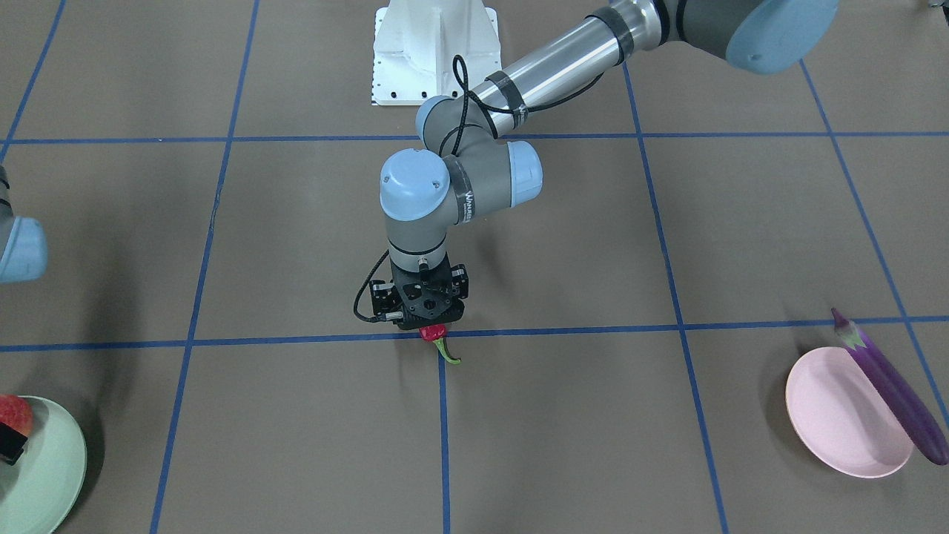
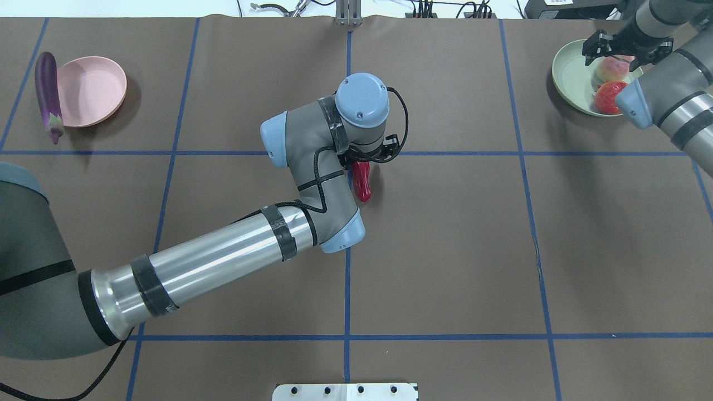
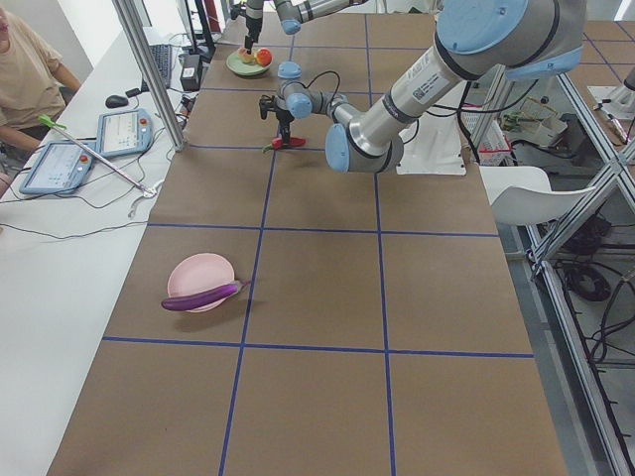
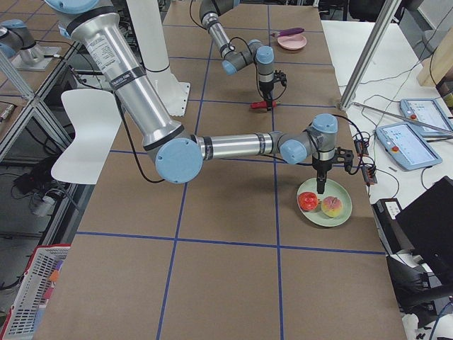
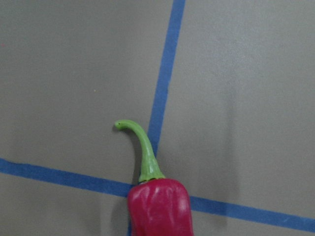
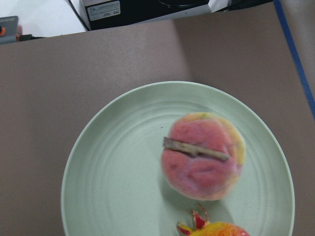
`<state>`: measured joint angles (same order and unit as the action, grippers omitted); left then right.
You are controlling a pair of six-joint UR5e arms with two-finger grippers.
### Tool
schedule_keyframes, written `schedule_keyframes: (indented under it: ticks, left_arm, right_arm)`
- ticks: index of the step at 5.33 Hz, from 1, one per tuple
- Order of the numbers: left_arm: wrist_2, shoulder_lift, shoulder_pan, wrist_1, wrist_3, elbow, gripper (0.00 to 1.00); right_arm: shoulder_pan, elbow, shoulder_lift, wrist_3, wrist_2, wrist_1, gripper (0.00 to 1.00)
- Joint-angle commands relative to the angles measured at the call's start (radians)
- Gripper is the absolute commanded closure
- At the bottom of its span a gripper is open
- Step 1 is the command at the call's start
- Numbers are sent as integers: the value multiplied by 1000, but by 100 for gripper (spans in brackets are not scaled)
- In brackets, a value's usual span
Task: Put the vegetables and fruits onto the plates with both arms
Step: 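Grasp the red pepper by its body with the left gripper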
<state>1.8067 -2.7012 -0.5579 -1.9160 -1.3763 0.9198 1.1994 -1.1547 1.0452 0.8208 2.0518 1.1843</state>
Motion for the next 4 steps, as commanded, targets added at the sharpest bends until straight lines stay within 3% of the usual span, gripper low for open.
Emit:
schedule_keyframes:
  ticks: [1, 2, 3, 4]
  left_arm:
    - [3, -2, -22, 3, 20, 23, 100]
    - [25, 13, -86, 9, 98, 89, 100]
    - [128, 202, -190, 0, 202, 240, 100]
    - [175, 357, -273, 3, 336, 357, 100]
  right_arm:
    - [12, -243, 73, 0, 54, 204, 0]
    - [12, -311, 103, -2, 56, 240, 0]
    - [19, -345, 137, -3, 88, 241, 0]
    - [26, -402, 177, -2, 109, 242, 0]
